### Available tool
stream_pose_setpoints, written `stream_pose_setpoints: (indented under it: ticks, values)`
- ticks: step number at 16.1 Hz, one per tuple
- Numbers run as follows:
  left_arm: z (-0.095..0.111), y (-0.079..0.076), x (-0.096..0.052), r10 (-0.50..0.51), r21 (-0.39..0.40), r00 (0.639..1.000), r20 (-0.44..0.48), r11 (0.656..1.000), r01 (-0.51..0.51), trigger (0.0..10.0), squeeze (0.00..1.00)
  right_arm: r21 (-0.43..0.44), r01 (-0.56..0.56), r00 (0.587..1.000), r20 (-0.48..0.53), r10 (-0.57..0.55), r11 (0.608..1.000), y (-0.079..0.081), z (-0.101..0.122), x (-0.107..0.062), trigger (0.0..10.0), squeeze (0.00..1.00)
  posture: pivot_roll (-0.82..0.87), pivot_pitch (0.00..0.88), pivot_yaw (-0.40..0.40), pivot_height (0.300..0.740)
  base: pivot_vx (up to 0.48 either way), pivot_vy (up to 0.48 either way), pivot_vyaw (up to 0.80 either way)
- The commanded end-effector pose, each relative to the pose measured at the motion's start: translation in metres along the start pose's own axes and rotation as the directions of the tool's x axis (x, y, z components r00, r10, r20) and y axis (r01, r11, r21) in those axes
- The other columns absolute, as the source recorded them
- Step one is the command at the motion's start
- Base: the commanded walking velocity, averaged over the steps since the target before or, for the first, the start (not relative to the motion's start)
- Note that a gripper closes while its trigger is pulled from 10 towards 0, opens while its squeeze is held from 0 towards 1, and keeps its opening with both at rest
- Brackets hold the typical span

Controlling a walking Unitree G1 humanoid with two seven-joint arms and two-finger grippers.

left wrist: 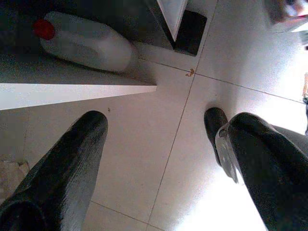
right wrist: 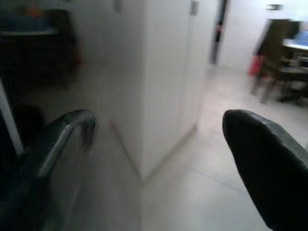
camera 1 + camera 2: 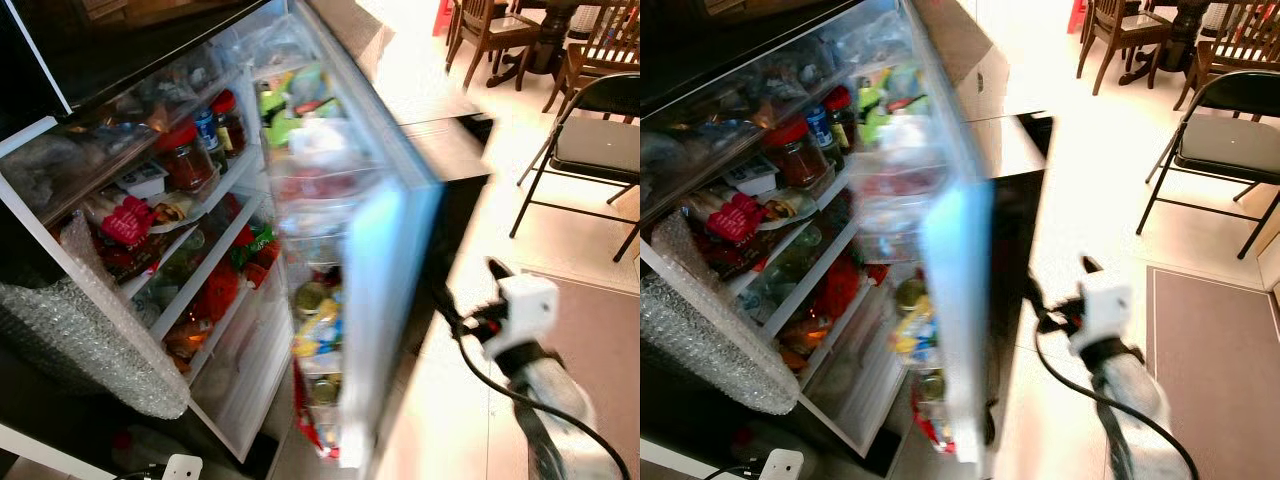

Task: Restocking fridge

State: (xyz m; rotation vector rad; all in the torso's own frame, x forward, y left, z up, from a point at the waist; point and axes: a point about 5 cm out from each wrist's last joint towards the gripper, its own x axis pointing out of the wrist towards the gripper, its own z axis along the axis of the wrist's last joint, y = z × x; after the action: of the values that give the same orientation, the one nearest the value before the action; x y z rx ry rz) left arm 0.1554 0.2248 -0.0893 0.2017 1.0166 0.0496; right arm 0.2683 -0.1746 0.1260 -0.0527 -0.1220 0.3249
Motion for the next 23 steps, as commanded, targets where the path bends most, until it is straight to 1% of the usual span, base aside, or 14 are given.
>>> stream_pose_setpoints:
  ticks: [1,2,5,6,7,8,10,11,14,15,18,23]
  values:
    - [-0.004,0.003,-0.001,0.002,0.013,1.0,-0.019,1.0,-0.001,10.0,0.0,0.011,-0.13,0.99,0.06,0.129,0.991,0.023,0.016,0.011,10.0,0.0,-0.03,0.001,0.047,0.74,0.0,0.0,0.0]
    - [-0.004,0.003,-0.001,0.001,0.013,1.0,-0.019,1.0,-0.001,10.0,0.0,0.01,-0.172,0.983,0.061,0.171,0.985,0.029,0.018,0.013,10.0,0.0,-0.03,0.001,0.046,0.74,0.0,0.0,0.0]
    - [-0.004,0.003,-0.001,0.001,0.013,1.0,-0.019,1.0,-0.001,10.0,0.0,0.01,-0.172,0.983,0.061,0.171,0.985,0.029,0.018,0.013,10.0,0.0,-0.03,0.001,0.046,0.74,0.0,0.0,0.0]
    - [-0.004,0.003,-0.001,0.001,0.012,1.0,-0.019,1.0,-0.001,10.0,0.0,0.009,-0.197,0.979,0.059,0.196,0.98,0.033,0.019,0.014,10.0,0.0,-0.03,0.001,0.046,0.74,0.0,0.0,0.0]
    - [-0.004,0.0,-0.001,-0.001,0.004,1.0,-0.019,1.0,0.001,10.0,0.0,0.045,-0.309,0.951,-0.002,0.31,0.95,0.043,0.009,0.003,10.0,0.0,-0.03,0.006,0.03,0.74,0.0,0.0,0.0]
    - [-0.005,0.0,-0.001,-0.001,0.002,1.0,-0.019,1.0,0.001,10.0,0.0,0.056,-0.321,0.946,-0.022,0.323,0.945,0.042,0.005,-0.003,10.0,0.0,-0.03,0.006,0.029,0.74,0.0,0.0,0.0]
    - [-0.005,0.0,-0.001,-0.001,0.001,1.0,-0.018,1.0,0.001,10.0,0.0,0.09,-0.297,0.953,-0.036,0.301,0.951,0.034,0.002,-0.008,10.0,0.0,-0.03,0.006,0.027,0.74,0.0,0.0,0.0]
    - [-0.004,0.0,-0.001,-0.002,0.0,1.0,-0.017,1.0,0.002,10.0,0.0,0.094,-0.301,0.951,-0.042,0.305,0.949,0.032,0.002,-0.009,10.0,0.0,-0.03,0.006,0.028,0.74,0.0,0.0,0.0]
    - [-0.004,0.0,-0.001,-0.005,0.003,1.0,-0.016,1.0,0.005,10.0,0.0,0.121,-0.31,0.948,-0.042,0.317,0.943,0.029,0.004,-0.011,10.0,0.0,-0.03,0.002,0.027,0.74,0.0,0.0,0.0]
    - [-0.004,-0.001,-0.001,-0.006,0.004,1.0,-0.015,1.0,0.006,10.0,0.0,0.13,-0.323,0.943,-0.045,0.331,0.938,0.029,0.003,-0.013,10.0,0.0,-0.03,0.0,0.023,0.74,0.0,0.0,0.0]
    - [-0.004,-0.001,-0.001,-0.005,-0.002,1.0,-0.013,1.0,0.005,10.0,0.0,0.145,-0.304,0.947,-0.068,0.316,0.942,0.023,-0.004,-0.016,10.0,0.0,-0.03,0.0,0.017,0.74,0.0,0.0,0.0]
    - [-0.003,-0.002,0.0,-0.005,-0.006,1.0,-0.013,1.0,0.005,10.0,0.0,0.164,-0.314,0.942,-0.066,0.328,0.935,0.024,-0.004,-0.017,10.0,0.0,-0.02,0.0,0.012,0.74,0.0,0.0,0.0]
